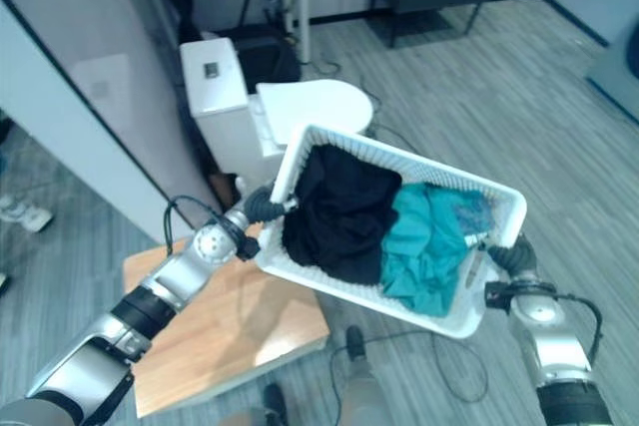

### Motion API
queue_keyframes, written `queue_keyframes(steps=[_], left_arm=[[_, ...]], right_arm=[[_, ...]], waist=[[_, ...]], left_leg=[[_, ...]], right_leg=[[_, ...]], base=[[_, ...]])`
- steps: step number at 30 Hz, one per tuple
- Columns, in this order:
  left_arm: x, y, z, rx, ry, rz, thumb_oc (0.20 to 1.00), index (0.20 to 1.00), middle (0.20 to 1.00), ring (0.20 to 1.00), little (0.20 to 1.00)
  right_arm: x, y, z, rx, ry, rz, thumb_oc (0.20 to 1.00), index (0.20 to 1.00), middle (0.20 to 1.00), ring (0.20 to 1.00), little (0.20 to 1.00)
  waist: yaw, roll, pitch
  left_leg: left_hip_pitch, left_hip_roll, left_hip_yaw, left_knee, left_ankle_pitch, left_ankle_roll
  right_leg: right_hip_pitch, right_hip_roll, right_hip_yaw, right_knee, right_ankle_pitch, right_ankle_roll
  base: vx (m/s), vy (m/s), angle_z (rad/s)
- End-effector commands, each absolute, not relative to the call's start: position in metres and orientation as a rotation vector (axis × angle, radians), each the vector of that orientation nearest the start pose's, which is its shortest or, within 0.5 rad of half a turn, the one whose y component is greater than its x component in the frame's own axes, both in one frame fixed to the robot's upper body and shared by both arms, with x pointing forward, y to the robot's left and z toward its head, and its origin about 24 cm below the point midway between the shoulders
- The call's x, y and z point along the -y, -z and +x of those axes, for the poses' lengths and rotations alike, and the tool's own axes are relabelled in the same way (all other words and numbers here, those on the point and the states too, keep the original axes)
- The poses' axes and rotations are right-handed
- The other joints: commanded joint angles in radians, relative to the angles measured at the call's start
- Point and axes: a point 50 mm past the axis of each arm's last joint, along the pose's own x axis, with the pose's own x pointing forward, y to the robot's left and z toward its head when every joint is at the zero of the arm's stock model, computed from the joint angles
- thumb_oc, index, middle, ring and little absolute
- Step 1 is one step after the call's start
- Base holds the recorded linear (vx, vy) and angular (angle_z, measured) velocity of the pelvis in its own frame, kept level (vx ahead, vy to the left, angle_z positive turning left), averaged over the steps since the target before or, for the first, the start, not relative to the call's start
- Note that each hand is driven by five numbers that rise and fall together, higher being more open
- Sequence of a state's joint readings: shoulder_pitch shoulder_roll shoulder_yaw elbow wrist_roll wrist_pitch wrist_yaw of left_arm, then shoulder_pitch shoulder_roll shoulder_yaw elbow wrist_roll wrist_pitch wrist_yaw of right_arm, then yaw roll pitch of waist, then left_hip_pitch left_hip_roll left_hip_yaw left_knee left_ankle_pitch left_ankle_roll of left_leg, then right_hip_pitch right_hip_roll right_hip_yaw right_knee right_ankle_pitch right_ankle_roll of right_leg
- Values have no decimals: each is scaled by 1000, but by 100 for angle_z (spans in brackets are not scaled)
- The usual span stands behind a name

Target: Grab the laundry basket,head to the washer,open it,put in the laundry and shut it.

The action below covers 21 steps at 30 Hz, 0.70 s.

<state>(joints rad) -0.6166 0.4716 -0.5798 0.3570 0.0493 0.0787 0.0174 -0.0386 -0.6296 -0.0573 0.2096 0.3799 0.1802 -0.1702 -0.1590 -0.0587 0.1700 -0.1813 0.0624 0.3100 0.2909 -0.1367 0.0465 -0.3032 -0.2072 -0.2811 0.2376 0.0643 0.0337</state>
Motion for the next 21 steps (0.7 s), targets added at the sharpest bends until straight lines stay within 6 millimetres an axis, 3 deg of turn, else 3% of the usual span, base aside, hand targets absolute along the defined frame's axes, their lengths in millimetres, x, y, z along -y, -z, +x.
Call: queue_keyframes(steps=[1,2,4,5,7,8,9,11,13,14,16,18,19,20,21], left_arm=[[-100,-165,354,366,390,778,200,200,200,200,200],[-101,-165,353,366,389,777,200,200,200,200,200],[-131,-172,357,349,294,785,200,200,200,200,200],[-147,-177,357,346,244,785,200,200,200,200,200],[-163,-181,358,340,195,794,200,200,200,200,200],[-172,-183,357,338,163,802,200,200,200,200,200],[-175,-182,357,333,153,799,200,200,200,200,200],[-185,-180,356,318,126,795,200,200,200,200,200],[-197,-181,353,306,102,798,200,200,200,200,200],[-203,-181,350,302,90,798,200,200,200,200,200],[-209,-182,349,298,69,796,200,200,200,200,200],[-212,-183,349,303,50,771,200,200,200,200,200],[-216,-183,348,303,40,761,200,200,200,200,200],[-216,-183,348,303,40,760,200,200,200,200,200],[-220,-182,345,303,33,741,200,200,200,200,200]], right_arm=[[297,-117,270,45,218,-274,200,200,200,200,200],[296,-117,270,44,217,-275,200,200,200,200,200],[300,-113,269,20,234,-279,200,200,200,200,200],[303,-108,268,-3,252,-274,200,200,200,200,200],[304,-102,265,-22,259,-262,200,200,200,200,200],[307,-103,260,-23,266,-267,200,200,200,200,200],[308,-105,258,-15,269,-267,200,200,200,200,200],[306,-111,261,9,258,-267,200,200,200,200,200],[308,-116,260,30,261,-265,200,200,200,200,200],[309,-116,257,29,262,-263,200,200,200,200,200],[311,-116,255,25,268,-254,200,200,200,200,200],[312,-120,255,43,268,-252,200,200,200,200,200],[311,-122,256,47,259,-249,200,200,200,200,200],[311,-122,257,48,258,-249,200,200,200,200,200],[305,-125,263,61,222,-226,200,200,200,200,200]], waist=[[57,33,-15],[63,28,-13],[96,16,-51],[127,2,-82],[161,-22,-105],[170,-40,-109],[167,-41,-111],[179,-32,-104],[191,-22,-94],[193,-12,-89],[196,-5,-77],[210,-3,-36],[219,-5,-11],[213,-4,-10],[228,-24,12]], left_leg=[[68,7,12,-96,-45,32],[71,5,20,-91,-52,33],[36,38,121,-51,-51,43],[-2,73,178,-46,-27,27],[-36,114,223,-43,12,-2],[-69,159,239,-25,63,-43],[-72,185,248,-24,84,-64],[-79,257,270,-12,123,-104],[-79,318,283,-32,194,-146],[-67,351,280,-68,255,-182],[-61,363,221,-143,329,-221],[-75,318,27,-184,364,-235],[-87,284,-57,-164,338,-211],[-94,283,-65,-156,334,-210],[-73,178,-237,-81,193,-178]], right_leg=[[190,-107,-20,258,-139,147],[182,-112,-8,274,-148,148],[289,-139,-15,301,-126,159],[366,-174,-40,239,-77,167],[423,-181,-51,130,-13,186],[440,-156,-37,15,-30,192],[434,-141,-31,-13,-41,197],[465,-100,-58,-103,-131,194],[468,-50,-70,-153,-226,172],[466,-7,-58,-169,-260,149],[462,46,-41,-190,-286,126],[444,78,-20,-184,-290,103],[421,80,-16,-174,-270,94],[422,81,-22,-173,-271,94],[397,75,14,-175,-243,85]], base=[[-136,58,-208],[-255,-30,-176],[-367,-163,-131],[-417,-269,-181],[-458,-424,-273],[-438,-536,-240],[-403,-542,-152],[-274,-379,-97],[-245,-377,-84],[-217,-393,-91],[-200,-320,-72],[-275,-239,-23],[-251,-144,-27],[-334,-209,-29],[-200,-179,-20]])
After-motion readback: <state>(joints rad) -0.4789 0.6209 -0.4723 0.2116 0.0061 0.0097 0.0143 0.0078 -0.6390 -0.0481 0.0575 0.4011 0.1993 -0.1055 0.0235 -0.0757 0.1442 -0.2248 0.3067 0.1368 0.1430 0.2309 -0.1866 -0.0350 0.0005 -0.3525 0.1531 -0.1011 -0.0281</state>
